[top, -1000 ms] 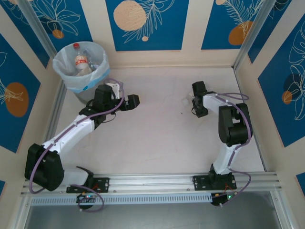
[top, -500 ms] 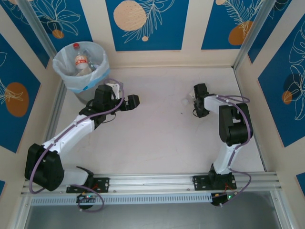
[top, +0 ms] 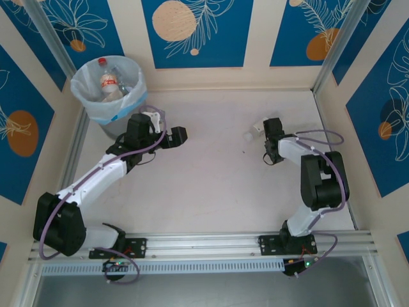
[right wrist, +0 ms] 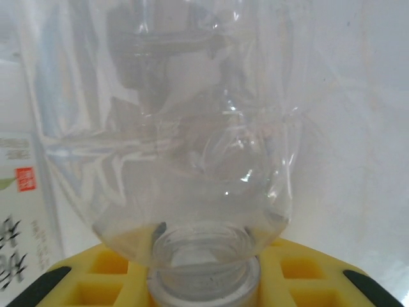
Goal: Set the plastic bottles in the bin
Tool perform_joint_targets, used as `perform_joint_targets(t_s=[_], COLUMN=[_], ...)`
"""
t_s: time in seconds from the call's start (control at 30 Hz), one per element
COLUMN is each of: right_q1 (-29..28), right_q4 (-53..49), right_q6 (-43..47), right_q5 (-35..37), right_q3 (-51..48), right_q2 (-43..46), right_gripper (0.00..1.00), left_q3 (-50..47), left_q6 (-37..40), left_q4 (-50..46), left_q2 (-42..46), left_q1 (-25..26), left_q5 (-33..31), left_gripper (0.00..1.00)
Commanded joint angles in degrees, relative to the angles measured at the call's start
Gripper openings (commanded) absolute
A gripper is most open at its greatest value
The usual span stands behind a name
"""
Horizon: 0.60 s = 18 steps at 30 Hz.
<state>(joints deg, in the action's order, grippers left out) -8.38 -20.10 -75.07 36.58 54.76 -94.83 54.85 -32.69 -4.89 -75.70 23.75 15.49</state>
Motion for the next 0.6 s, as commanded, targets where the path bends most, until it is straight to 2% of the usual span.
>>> perform_joint_targets(t_s=[0.0, 0.1, 0.17, 0.27, 0.37, 0.57], right_q1=[-2.2, -5.5, -7.4, -8.0, -7.7, -7.8], right_q4=[1.3, 4.3, 9.2, 17.9, 22.2, 23.9], right_q6=[6.1, 13.4, 20.7, 29.6, 36.2, 44.9], right_q5=[7.9, 12.8, 12.7, 3.9, -6.3, -13.9], right_q3=[-1.3, -2.0, -3.0, -6.0, -7.6, -7.7], right_q2=[4.4, 7.4, 9.2, 12.7, 15.7, 19.0], right_gripper=[0.00, 0.00, 0.00, 0.00, 0.00, 0.00], left_q3=[1.4, 1.7, 1.7, 1.9, 2.4, 3.3], left_q6=[-1.1, -2.7, -3.4, -4.5, -5.4, -6.9], left_q4=[2.1, 1.8, 2.0, 1.8, 1.5, 2.0], left_q2=[-0.4, -0.8, -1.1, -1.8, -2.4, -3.5], left_q1=[0.0, 0.0, 0.0, -0.1, -0.1, -0.1], left_q5=[1.3, -0.2, -0.9, -1.8, -2.0, -1.1], left_gripper=[0.99, 0.99, 0.99, 0.99, 0.99, 0.99])
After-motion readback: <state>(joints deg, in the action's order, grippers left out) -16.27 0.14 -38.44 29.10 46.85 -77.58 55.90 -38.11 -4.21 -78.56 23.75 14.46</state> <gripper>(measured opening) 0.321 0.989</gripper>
